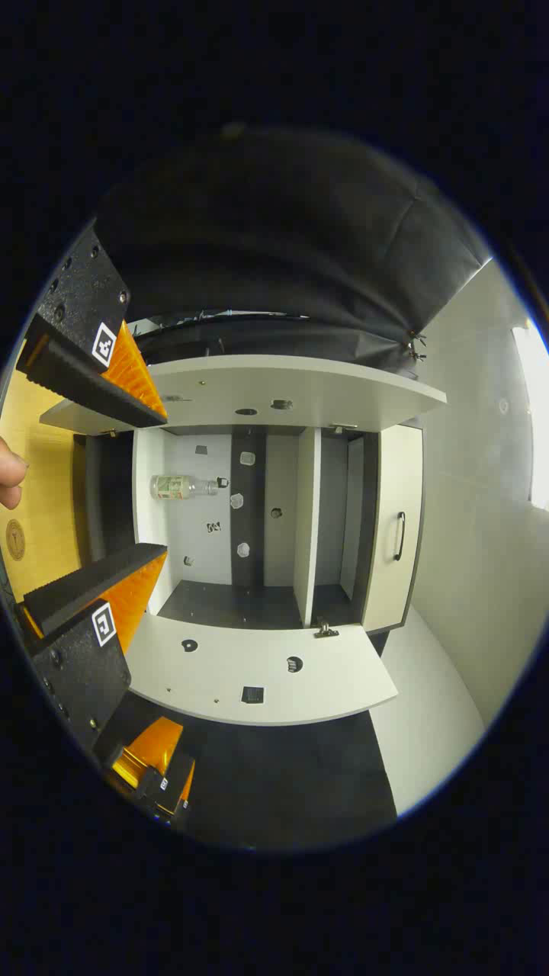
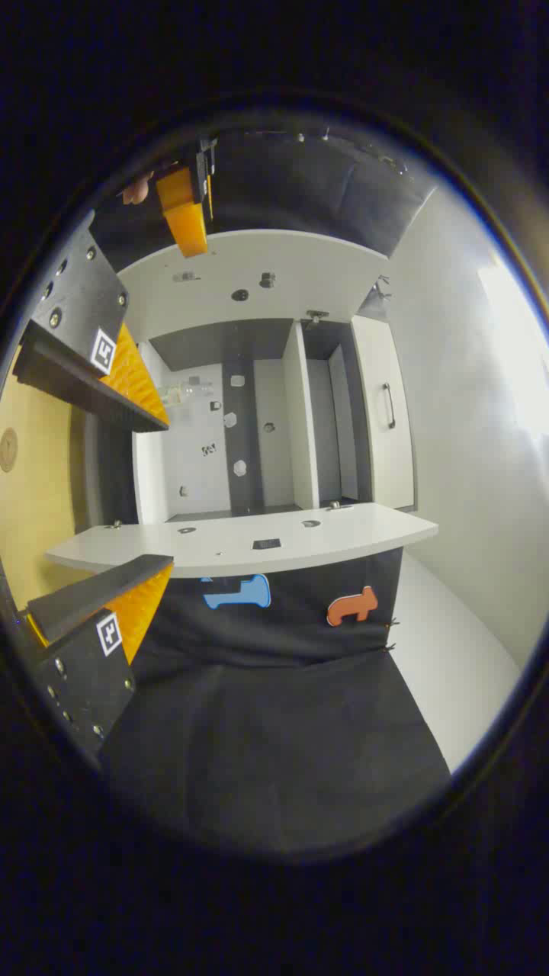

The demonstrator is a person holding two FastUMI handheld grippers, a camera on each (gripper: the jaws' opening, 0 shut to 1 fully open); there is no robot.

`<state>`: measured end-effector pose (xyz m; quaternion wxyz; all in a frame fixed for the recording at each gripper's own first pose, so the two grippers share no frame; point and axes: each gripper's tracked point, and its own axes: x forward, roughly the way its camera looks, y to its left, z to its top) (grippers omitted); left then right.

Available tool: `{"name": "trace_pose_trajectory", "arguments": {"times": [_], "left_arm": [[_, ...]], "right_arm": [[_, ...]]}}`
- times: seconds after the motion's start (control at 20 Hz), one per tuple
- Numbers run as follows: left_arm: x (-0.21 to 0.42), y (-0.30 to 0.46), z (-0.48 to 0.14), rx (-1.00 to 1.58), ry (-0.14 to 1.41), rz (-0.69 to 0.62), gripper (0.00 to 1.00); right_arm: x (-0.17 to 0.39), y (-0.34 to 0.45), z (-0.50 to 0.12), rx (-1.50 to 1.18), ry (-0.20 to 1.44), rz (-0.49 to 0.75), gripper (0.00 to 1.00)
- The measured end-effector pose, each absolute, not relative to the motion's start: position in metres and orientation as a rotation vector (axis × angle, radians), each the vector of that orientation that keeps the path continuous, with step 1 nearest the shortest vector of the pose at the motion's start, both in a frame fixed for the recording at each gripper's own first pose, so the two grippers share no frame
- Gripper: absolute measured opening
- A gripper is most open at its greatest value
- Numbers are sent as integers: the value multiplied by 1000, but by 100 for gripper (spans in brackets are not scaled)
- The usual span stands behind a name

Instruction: Grasp the bottle in the cabinet with the left hand and place it on the coaster, then close the right door with the right hand and the left door with the left hand.

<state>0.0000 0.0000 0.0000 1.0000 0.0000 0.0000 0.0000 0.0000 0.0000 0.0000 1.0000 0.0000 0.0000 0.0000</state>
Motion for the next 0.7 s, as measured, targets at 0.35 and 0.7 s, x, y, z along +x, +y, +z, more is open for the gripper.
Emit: {"name": "trace_pose_trajectory", "arguments": {"times": [0.35,0.7], "left_arm": [[28,-1,6,-2,-4,-42,96],[76,4,-20,29,46,-72,96]], "right_arm": [[19,5,10,20,-38,-7,97],[53,12,5,39,-47,-25,98]]}}
